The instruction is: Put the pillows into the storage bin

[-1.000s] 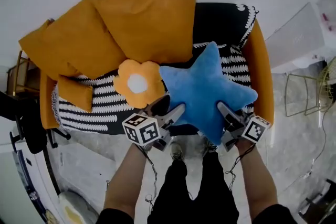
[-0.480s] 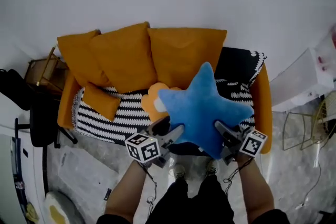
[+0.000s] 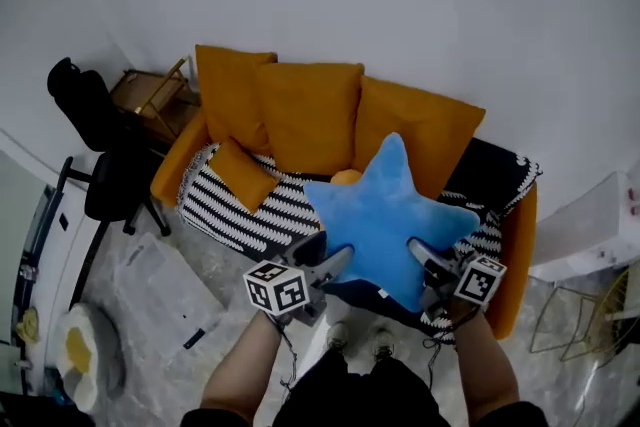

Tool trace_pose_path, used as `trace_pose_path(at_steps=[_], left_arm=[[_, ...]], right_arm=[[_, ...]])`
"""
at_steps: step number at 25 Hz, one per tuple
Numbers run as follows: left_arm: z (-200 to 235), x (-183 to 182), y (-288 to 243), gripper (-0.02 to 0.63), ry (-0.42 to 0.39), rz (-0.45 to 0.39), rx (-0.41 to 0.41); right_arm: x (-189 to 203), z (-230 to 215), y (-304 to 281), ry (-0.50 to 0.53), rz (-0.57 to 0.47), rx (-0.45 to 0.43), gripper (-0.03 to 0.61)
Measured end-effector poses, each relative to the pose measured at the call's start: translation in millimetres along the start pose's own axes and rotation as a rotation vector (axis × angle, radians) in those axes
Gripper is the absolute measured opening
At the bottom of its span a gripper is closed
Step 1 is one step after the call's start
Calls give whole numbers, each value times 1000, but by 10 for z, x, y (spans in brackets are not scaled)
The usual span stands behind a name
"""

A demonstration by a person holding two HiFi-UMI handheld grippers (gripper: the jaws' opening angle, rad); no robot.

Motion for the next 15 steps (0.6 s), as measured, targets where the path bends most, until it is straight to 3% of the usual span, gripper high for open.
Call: trace_pose_path(at_steps=[15], left_arm=[[-526,306,1202,342,46,-310,-326]], right_arm=[[231,529,-537,16,278,-324,333]])
Point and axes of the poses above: the fingertips, and each gripper's own axes: y backward along the fingers, z to its left, x out of its underside, the point moved 8 cm from there along y, backward along the fingers, and after that the axes turned 1 degree about z, right-handed, at the moved point
